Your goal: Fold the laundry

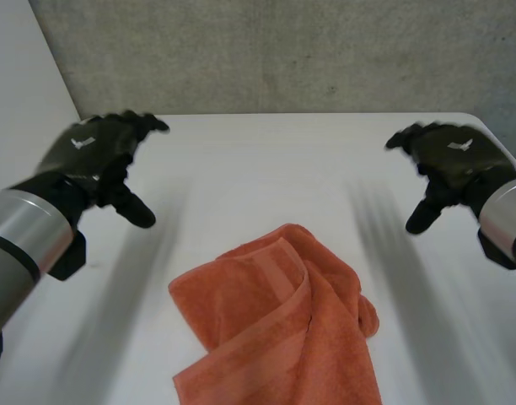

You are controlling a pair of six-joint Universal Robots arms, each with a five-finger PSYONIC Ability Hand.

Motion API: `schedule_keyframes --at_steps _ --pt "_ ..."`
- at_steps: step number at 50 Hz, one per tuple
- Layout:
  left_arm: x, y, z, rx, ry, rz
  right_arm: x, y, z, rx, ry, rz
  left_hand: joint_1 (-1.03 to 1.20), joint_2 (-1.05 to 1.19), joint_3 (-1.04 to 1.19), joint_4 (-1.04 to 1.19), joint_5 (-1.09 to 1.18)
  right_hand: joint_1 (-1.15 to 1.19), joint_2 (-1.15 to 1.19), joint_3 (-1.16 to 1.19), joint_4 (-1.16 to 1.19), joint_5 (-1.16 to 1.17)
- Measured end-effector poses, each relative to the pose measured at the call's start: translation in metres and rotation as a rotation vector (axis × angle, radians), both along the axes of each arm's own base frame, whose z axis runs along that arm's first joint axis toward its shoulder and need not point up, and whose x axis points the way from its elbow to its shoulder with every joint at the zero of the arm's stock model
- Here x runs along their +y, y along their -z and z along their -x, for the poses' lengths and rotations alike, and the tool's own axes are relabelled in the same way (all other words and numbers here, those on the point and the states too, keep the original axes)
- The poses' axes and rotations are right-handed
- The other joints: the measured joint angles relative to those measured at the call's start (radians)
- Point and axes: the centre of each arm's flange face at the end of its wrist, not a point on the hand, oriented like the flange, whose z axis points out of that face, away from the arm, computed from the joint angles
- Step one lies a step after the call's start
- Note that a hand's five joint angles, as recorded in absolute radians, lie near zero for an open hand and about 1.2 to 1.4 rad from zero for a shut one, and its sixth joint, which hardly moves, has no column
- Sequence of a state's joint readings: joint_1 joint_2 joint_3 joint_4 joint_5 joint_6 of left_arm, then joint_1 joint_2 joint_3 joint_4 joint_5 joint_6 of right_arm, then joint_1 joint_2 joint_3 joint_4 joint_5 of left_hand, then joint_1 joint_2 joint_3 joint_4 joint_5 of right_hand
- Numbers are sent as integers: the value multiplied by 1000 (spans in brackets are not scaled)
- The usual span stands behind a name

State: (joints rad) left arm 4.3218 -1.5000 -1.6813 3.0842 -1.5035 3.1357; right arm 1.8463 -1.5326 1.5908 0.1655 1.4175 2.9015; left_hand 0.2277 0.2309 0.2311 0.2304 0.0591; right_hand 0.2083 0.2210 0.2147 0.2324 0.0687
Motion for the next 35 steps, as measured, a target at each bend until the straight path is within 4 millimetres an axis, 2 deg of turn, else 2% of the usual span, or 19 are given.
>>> schedule_keyframes --at_steps 1,4,8,14,15,16,21,26,35 --pt "2 5 3 -21 17 -11 2 7 -4 32 -40 -22 65 54 53 54 53 0 0 0 0 0" --pt "5 14 9 -50 43 -32 6 17 -12 73 -105 -53 78 77 76 78 76 0 0 0 0 0" --pt "15 43 28 -101 117 -115 12 40 -24 127 -211 -112 82 82 82 83 81 0 0 0 0 0" --pt "34 84 52 -149 210 -245 13 69 -33 182 -285 -179 82 82 82 83 81 0 0 0 0 0" --pt "34 84 52 -149 210 -245 13 69 -33 182 -285 -179 82 82 82 83 81 0 0 0 0 0" --pt "38 95 57 -151 226 -284 13 77 -34 198 -297 -193 86 85 84 87 82 0 0 0 0 0" --pt "46 119 68 -120 240 -394 10 97 -35 244 -317 -206 120 119 118 119 117 0 0 0 0 0" --pt "46 136 76 -81 231 -475 7 111 -38 282 -335 -185 259 250 251 250 248 26 50 55 41 38" --pt "46 151 86 -72 239 -522 3 124 -40 298 -345 -166 409 405 404 405 400 133 145 181 162 136"
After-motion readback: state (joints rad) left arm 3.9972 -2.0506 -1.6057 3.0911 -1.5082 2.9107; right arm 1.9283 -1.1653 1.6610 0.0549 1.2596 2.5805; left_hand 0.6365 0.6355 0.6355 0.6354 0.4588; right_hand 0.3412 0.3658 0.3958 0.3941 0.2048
